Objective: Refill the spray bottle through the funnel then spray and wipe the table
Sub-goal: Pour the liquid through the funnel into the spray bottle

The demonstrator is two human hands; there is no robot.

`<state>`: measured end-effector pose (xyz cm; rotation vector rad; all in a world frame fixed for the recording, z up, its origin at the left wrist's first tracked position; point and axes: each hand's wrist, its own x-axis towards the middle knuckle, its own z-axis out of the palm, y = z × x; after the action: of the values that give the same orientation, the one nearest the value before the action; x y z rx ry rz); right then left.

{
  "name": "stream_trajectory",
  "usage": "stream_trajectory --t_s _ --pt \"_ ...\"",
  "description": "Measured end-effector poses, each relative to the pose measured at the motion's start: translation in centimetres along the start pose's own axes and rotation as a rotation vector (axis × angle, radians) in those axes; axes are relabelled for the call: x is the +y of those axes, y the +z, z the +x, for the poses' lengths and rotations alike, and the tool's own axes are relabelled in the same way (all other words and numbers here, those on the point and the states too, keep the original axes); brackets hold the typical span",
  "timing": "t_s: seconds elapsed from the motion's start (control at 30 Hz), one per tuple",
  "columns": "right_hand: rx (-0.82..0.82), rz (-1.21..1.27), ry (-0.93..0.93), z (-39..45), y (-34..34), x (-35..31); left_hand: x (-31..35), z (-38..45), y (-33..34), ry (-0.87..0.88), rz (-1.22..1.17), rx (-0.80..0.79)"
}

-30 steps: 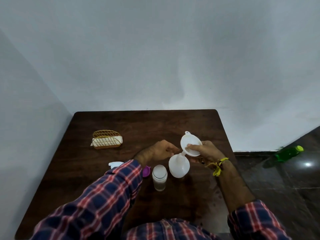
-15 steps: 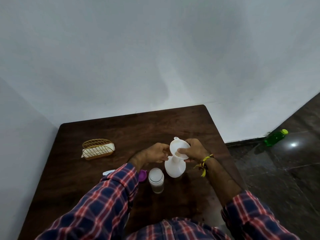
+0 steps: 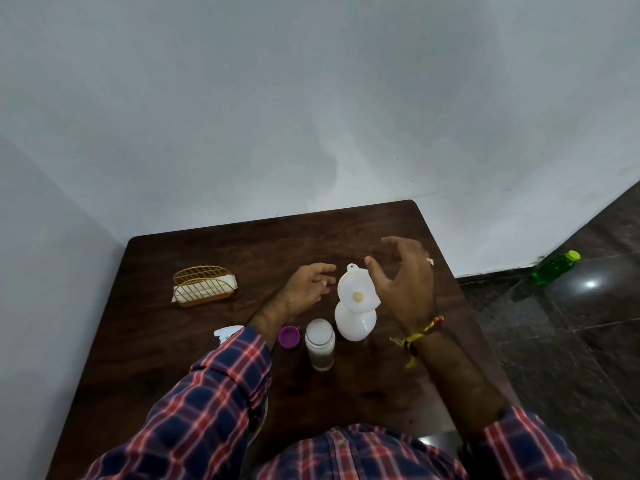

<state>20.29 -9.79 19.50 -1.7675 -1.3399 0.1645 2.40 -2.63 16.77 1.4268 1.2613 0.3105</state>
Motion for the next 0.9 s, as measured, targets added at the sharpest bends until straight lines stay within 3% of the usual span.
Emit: stream_trajectory --t_s 0.07,0.17,0.4,0.47,0.7,0.9 --pt "0.067 0.070 -0.119 -2.0 -1.2 -1.8 -0.1 -0.6 -0.3 0.013 -0.032 0.024" --pt "0.002 0.205 -0.142 -6.4 -1.9 -3.0 -0.6 -1.2 -0.5 0.037 -0.076 0.077" --pt "-0.487 0.199 0.030 -14.3 3.1 1.2 -2.3 -2.8 -1.1 0.083 -0.036 0.201" --pt "-0.544 0.213 0.103 -15.1 5.0 1.9 -2.5 -3.5 -1.1 0.100 -0.030 0.208" --pt "-0.423 0.330 0.173 -14.6 8.0 1.5 -3.6 -5.6 -1.2 0.170 -0.054 0.173" --pt "-0.267 0.408 0.211 -15.5 4.5 1.9 -2.6 -5.8 0.6 0.226 -0.037 0.150"
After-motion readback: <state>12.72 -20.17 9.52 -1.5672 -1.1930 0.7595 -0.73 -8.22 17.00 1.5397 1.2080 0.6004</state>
